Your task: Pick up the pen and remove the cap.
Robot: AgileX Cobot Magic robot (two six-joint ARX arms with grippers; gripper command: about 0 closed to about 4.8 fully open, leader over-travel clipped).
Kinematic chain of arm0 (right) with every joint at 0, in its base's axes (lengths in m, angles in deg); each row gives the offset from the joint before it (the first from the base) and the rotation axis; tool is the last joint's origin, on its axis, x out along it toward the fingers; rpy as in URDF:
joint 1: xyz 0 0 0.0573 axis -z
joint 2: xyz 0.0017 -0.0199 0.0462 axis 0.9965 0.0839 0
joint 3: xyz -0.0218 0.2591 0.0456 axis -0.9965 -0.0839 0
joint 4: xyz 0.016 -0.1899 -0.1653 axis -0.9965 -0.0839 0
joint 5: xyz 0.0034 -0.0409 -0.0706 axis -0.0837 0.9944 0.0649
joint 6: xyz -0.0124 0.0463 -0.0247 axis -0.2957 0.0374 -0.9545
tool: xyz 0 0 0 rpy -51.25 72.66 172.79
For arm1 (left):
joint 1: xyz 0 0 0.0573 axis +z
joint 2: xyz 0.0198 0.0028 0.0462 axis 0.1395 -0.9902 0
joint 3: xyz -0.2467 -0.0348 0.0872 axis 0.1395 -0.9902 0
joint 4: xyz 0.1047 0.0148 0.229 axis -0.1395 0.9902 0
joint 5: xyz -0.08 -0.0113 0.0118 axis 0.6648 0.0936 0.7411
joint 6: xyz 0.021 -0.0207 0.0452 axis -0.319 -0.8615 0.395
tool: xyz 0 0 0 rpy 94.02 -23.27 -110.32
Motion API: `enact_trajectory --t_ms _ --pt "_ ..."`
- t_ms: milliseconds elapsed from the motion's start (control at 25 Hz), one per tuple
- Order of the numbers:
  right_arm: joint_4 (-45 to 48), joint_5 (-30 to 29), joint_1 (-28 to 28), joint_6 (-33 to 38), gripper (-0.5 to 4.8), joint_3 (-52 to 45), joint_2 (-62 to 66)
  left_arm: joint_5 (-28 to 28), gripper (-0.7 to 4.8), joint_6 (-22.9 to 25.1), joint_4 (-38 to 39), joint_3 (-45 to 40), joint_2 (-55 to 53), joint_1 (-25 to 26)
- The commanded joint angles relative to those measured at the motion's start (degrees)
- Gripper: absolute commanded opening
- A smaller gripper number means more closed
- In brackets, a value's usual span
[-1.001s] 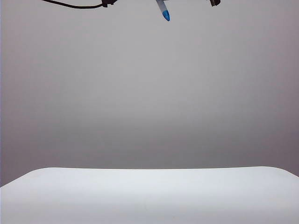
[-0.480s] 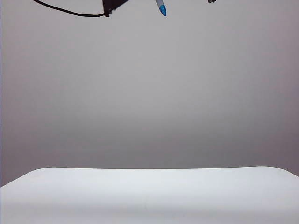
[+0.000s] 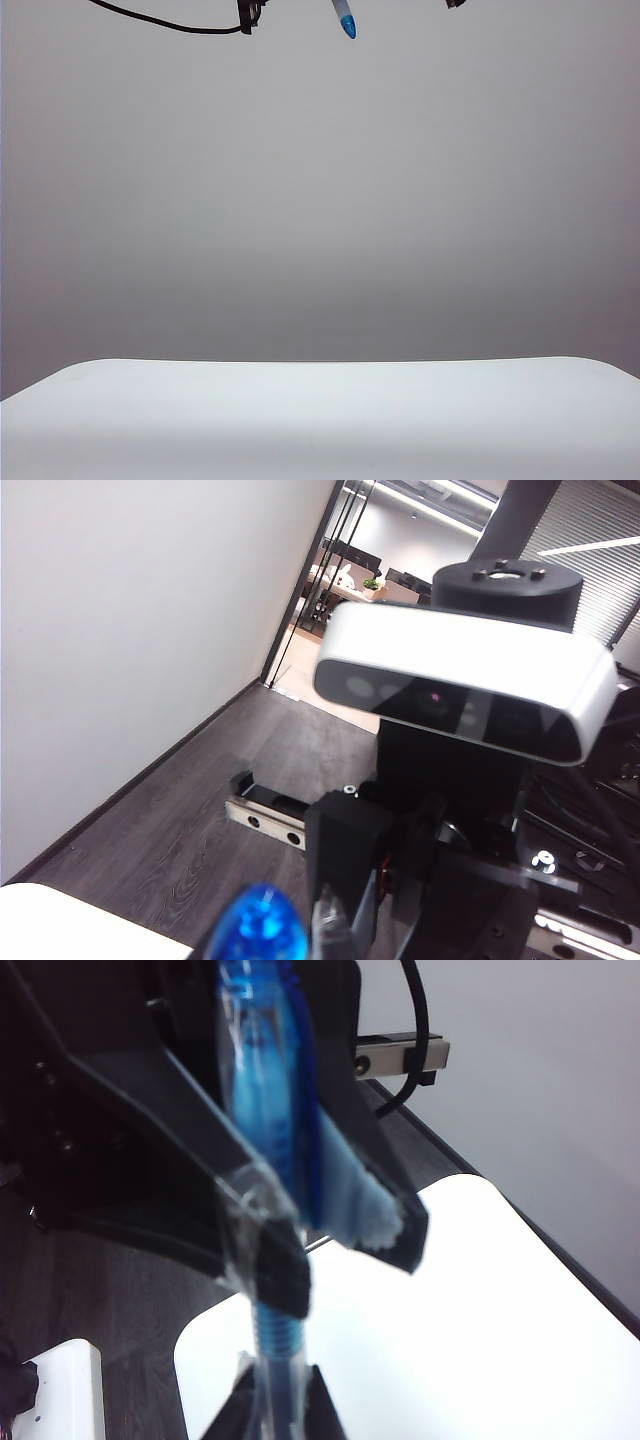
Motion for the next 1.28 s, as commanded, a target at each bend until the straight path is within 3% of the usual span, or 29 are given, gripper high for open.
enact_trajectory --t_ms 40,120,240,440,480,881,1281 --pt "-0.39 -0.15 -0.11 0.00 -0.01 0.28 -0.31 -2.05 0.51 0.70 -0.81 0.22 0.13 0.11" --pt "-0.15 0.13 -0.11 0.02 -0.01 0.28 -0.31 -3.04 0.48 0.76 -1.14 0.22 0.13 0.09" --pt "-0.13 0.09 -0.11 0.02 0.20 0.28 -0.24 -4.24 -0.05 0.74 -1.27 0.22 0.13 0.09" --pt "-0.07 0.24 -0.11 -0.09 2.75 0.28 -0.09 -3.58 -0.06 -0.74 -1.31 0.26 0.15 0.09" --pt "-0.04 0.15 -0.11 -0.09 2.79 0.31 0.09 -3.48 -0.06 -1.18 -1.62 0.26 0.15 0.02" --pt "0.85 -3.26 -0.15 0.07 2.57 0.31 2.43 0.55 -0.06 -5.22 -3.82 0.26 0.13 -0.26" --pt "2.05 -3.54 -0.17 0.04 0.28 0.31 2.43 4.31 -0.06 -6.45 -3.65 0.24 0.11 -0.90"
